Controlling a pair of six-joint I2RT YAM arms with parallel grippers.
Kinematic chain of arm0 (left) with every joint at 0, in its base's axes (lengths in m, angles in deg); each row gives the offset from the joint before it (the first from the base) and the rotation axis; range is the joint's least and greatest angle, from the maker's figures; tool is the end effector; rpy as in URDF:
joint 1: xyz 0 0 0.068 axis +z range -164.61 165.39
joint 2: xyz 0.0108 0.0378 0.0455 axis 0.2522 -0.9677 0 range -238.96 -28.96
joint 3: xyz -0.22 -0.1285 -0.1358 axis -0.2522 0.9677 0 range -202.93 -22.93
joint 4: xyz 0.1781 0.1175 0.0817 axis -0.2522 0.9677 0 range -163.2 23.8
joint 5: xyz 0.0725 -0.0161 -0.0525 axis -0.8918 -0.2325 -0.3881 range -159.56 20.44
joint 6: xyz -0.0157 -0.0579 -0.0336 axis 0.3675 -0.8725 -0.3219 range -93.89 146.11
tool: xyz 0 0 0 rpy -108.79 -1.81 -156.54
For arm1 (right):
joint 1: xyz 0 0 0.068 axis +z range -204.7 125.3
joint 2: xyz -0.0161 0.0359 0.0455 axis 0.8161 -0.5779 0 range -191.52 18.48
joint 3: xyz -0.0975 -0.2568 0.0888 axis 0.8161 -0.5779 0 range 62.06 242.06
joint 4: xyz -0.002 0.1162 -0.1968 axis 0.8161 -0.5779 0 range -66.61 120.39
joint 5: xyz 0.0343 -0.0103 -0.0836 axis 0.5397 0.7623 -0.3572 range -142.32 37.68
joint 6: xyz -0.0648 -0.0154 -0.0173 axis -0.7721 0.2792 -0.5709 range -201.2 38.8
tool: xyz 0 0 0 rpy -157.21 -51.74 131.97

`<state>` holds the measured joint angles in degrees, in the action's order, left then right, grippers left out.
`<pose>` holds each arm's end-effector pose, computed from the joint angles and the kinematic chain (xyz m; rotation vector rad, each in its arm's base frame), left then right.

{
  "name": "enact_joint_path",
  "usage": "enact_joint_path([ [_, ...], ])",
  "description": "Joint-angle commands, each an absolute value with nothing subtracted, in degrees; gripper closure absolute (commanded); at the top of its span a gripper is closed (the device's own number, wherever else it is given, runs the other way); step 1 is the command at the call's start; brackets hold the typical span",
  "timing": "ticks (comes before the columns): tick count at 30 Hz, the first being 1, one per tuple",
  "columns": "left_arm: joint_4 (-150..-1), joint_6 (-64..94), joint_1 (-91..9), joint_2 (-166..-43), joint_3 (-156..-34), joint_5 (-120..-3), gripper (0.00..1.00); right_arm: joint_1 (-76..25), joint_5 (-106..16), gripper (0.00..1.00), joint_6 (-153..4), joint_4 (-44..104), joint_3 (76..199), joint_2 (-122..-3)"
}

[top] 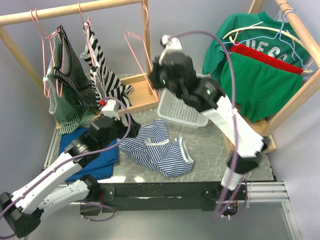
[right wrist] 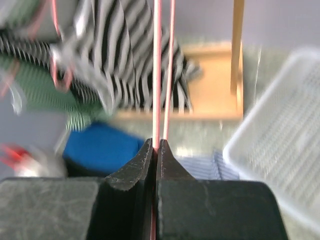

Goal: Remove the tank top from the hanger
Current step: Place the hanger at the clothesline.

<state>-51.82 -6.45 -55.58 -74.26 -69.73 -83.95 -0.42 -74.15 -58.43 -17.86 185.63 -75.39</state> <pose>0.1228 -0.0885 0.3348 -0.0295 1.9561 -0.6215 0.1980 0.2397 0.5092 -0.2611 1.8915 0.5619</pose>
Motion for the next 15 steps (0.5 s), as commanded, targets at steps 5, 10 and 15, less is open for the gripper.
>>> enact_joint_path([
  [5, -56.50, -10.20, -55.92, -78.00, -67.49, -77.47, 0.04, -4.42, -69.63, 1.00, -67.48, -13.84, 206.03, -90.25],
  [10, -56.50, -8.17, -55.92, -80.03, -68.37, -77.29, 0.04, -6.27, -67.88, 1.00, -68.89, -8.55, 207.32, -93.30],
  [15, -57.73, -7.81, -55.92, -80.38, -68.46, -76.33, 0.04, -6.45, -67.97, 1.00, -71.08, -3.63, 208.67, -95.69],
])
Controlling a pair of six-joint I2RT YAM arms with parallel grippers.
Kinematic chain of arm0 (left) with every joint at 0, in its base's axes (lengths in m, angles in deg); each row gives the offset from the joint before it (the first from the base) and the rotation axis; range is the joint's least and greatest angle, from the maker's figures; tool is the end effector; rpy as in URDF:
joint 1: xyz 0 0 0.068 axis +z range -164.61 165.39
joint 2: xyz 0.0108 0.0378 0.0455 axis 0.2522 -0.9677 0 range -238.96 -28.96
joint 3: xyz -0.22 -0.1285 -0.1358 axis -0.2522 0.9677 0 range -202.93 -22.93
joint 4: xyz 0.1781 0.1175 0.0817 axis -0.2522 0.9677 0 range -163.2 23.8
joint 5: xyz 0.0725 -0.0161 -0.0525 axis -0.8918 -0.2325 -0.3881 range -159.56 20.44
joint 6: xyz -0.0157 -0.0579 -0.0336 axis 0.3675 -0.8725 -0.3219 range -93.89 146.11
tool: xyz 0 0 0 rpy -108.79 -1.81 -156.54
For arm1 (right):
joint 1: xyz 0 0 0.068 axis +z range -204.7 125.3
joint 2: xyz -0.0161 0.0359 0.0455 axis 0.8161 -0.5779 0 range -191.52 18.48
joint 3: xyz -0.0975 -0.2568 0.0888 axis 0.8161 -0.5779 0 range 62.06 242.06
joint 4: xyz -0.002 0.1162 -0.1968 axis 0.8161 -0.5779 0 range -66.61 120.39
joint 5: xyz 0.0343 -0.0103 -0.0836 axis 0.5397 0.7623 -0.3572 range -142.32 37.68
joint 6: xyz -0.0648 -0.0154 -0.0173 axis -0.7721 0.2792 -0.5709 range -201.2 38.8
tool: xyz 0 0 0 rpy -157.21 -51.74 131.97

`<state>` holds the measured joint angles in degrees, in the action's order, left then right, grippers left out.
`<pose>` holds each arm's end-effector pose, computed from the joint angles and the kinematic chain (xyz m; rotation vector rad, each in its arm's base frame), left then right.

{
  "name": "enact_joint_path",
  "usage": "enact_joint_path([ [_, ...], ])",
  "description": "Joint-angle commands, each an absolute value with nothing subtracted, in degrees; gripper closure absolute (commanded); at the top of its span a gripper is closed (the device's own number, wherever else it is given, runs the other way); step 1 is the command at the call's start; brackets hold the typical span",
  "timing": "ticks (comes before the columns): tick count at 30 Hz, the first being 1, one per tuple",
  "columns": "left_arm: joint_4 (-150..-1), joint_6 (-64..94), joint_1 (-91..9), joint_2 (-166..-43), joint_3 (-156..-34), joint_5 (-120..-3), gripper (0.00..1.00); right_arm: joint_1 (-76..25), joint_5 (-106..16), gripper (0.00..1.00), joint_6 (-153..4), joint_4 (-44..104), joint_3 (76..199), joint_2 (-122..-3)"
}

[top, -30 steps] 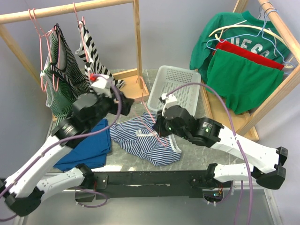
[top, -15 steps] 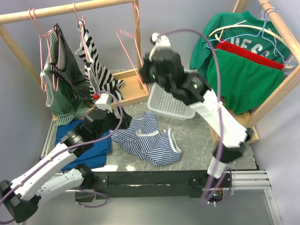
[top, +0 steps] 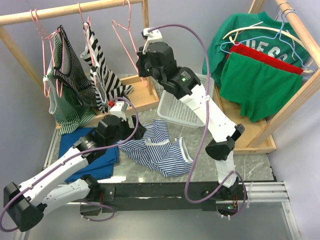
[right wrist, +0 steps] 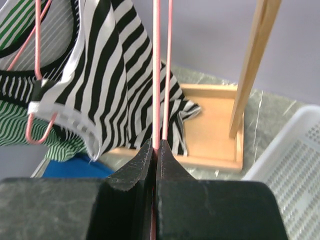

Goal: Remove the tank top from the hanger
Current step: Place the hanger at the clothesline.

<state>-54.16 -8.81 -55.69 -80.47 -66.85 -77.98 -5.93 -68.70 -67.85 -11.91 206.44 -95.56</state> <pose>0.1382 -0.1098 0.3070 0.0174 2.0992 -0.6753 0.2816 0.2973 0.5008 -0.3456 1.7680 0.5275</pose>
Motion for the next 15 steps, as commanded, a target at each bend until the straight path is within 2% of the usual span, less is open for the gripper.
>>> enact_joint_path([
  [1, -58.08, -7.82, -55.92, -80.47, -68.54, -76.24, 0.04, -6.53, -68.05, 1.00, -71.44, -2.58, 208.05, -95.61],
  [15, -56.86, -7.73, -55.92, -81.61, -69.95, -75.18, 0.04, -10.58, -66.12, 0.98, -71.27, 5.08, 211.91, -101.49],
])
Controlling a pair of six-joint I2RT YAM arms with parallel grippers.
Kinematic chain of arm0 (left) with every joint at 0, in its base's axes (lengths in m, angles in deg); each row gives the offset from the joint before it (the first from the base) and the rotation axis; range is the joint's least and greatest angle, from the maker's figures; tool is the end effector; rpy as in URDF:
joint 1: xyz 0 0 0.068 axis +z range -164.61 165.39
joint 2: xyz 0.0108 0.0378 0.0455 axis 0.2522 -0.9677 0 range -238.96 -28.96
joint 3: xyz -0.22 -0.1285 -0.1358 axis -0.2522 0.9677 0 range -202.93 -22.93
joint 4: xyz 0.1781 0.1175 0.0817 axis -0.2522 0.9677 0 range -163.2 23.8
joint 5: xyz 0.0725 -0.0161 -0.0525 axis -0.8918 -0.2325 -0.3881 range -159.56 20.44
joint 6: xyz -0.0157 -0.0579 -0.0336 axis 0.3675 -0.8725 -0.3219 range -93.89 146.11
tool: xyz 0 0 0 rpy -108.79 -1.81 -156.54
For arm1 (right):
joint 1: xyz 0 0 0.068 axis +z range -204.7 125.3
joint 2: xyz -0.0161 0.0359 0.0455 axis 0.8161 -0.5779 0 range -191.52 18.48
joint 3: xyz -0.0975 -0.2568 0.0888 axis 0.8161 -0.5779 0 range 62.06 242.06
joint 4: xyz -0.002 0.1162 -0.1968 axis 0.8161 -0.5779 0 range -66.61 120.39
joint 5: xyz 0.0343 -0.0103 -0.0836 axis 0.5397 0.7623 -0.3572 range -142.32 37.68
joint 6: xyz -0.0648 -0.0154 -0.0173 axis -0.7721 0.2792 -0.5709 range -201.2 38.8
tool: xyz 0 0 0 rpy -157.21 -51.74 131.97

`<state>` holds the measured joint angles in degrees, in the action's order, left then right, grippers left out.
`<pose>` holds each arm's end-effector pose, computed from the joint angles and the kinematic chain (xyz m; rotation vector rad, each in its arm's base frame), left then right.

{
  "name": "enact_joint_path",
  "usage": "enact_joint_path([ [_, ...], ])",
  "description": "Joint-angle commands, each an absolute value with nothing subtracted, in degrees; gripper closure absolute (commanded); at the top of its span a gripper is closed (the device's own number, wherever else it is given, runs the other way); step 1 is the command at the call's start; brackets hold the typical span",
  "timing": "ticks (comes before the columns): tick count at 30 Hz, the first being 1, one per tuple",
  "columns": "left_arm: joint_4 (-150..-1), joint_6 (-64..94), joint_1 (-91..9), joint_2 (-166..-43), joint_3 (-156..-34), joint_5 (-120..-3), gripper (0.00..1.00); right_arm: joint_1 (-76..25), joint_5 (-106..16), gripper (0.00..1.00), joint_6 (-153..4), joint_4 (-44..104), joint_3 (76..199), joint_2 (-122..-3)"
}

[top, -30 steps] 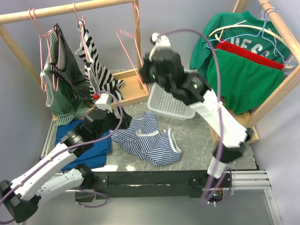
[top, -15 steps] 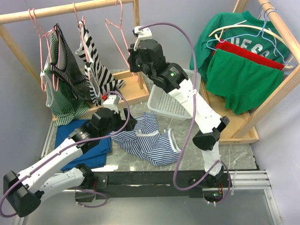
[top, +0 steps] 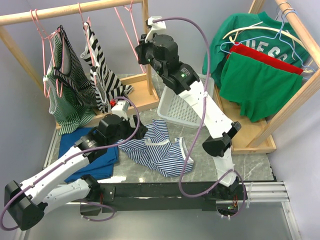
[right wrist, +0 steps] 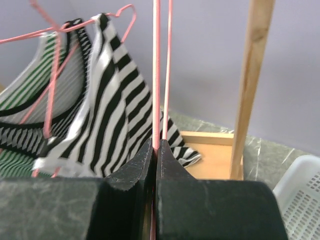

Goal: Remove the tank top from the hanger
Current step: Place the hanger at the clothesline.

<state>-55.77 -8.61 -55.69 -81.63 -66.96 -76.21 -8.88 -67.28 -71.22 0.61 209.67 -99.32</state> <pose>0.1414 -0.1149 0.3076 0.0402 2.0976 -0.7076 0.3103 0.2985 0.5179 -0.2895 1.5713 0.5578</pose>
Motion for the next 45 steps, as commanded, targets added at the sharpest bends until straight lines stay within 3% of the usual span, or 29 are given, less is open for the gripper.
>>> enact_joint_path([
  [1, -56.60, -7.64, -55.92, -81.61, -70.12, -75.18, 0.04, -10.75, -66.03, 0.98, -71.18, 5.25, 212.09, -101.84],
  [40, -57.12, -8.17, -55.92, -82.75, -69.95, -73.86, 0.04, -12.86, -64.01, 0.91, -69.77, 1.74, 210.33, -104.13],
  [42, -57.21, -8.25, -55.92, -82.49, -69.60, -73.78, 0.04, -12.86, -64.01, 0.86, -69.95, 1.48, 210.07, -104.04],
  [45, -57.12, -8.43, -55.92, -82.14, -69.51, -73.86, 0.04, -12.78, -64.36, 0.85, -69.77, 0.86, 209.72, -103.69],
])
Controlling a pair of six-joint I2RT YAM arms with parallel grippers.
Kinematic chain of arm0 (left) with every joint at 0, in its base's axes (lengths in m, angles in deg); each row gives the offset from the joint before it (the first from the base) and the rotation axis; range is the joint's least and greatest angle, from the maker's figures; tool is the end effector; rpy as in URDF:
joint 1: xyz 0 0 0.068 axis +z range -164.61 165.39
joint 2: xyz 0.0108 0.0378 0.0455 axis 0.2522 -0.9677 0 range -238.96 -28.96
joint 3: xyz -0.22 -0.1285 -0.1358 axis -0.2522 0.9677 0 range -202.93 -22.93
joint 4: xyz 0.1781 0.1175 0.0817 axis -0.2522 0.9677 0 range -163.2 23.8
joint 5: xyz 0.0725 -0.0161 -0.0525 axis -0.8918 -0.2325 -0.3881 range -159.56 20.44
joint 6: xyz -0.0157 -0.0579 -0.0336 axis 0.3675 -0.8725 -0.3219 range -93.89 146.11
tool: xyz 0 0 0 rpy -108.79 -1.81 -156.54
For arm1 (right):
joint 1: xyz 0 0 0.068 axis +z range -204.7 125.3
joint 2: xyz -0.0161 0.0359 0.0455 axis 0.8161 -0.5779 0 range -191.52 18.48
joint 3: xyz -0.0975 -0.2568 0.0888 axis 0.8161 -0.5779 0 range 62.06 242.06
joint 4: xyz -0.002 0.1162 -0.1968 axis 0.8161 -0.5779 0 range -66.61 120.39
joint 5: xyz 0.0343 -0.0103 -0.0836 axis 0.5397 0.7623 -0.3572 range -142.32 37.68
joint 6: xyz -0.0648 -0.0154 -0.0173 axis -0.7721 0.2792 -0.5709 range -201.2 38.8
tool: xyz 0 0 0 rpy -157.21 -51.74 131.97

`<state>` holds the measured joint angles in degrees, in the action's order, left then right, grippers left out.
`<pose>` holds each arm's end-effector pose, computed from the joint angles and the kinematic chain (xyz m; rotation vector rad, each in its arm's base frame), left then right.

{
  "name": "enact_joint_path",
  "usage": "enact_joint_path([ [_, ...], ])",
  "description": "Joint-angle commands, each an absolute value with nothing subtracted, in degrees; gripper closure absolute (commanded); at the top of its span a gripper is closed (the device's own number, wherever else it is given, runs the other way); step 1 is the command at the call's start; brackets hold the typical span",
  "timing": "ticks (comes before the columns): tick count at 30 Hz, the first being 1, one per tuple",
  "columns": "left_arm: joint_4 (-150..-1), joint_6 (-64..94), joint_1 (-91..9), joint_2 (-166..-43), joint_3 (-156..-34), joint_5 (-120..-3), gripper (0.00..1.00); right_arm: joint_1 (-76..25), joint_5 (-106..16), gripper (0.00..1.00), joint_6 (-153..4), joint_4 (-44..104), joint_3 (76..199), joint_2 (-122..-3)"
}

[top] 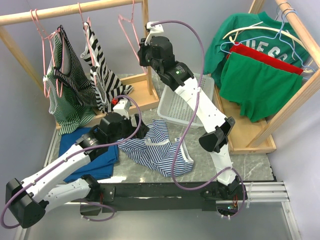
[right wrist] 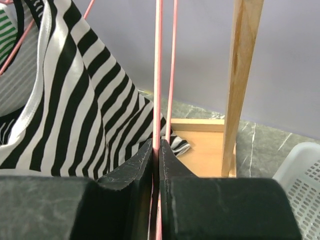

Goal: Remove the tank top from the hanger
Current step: Place the hanger at the clothesline.

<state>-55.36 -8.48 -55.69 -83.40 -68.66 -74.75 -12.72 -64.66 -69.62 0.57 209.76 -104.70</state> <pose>0.1455 -0.1203 0.3114 0.0603 2.1118 -0.7253 0.3551 0.3033 0.4779 -0.2808 1.6647 0.5278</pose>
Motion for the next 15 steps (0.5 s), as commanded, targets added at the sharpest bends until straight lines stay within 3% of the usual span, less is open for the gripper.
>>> enact_joint_path([
  [1, -57.12, -8.43, -55.92, -82.05, -69.51, -73.86, 0.04, -12.78, -64.36, 0.83, -69.77, 0.86, 209.37, -103.43],
  [6, -57.21, -8.61, -55.92, -82.05, -69.60, -73.86, 0.04, -12.08, -65.15, 0.76, -70.73, 1.30, 208.75, -102.46],
  [7, -57.12, -8.69, -55.92, -82.05, -69.60, -73.86, 0.04, -12.07, -65.15, 0.64, -71.09, 1.48, 208.75, -102.29],
  [9, -57.21, -8.69, -55.92, -81.87, -69.60, -73.77, 0.04, -11.55, -65.59, 0.54, -71.26, 2.00, 208.05, -101.32],
  [10, -57.21, -8.69, -55.92, -81.70, -69.60, -73.69, 0.04, -11.28, -65.68, 0.36, -71.44, 2.27, 207.87, -100.62],
  [11, -57.21, -8.69, -55.92, -81.70, -69.51, -73.77, 0.04, -11.02, -65.77, 0.27, -71.61, 2.27, 207.70, -100.18],
  [14, -55.72, -9.83, -55.92, -81.35, -69.42, -75.78, 0.04, -10.23, -67.08, 0.22, -71.97, 1.13, 206.65, -97.55],
  [15, -55.45, -10.10, -55.83, -81.09, -69.16, -76.58, 0.04, -9.71, -68.39, 0.15, -71.97, 0.86, 205.68, -96.41],
])
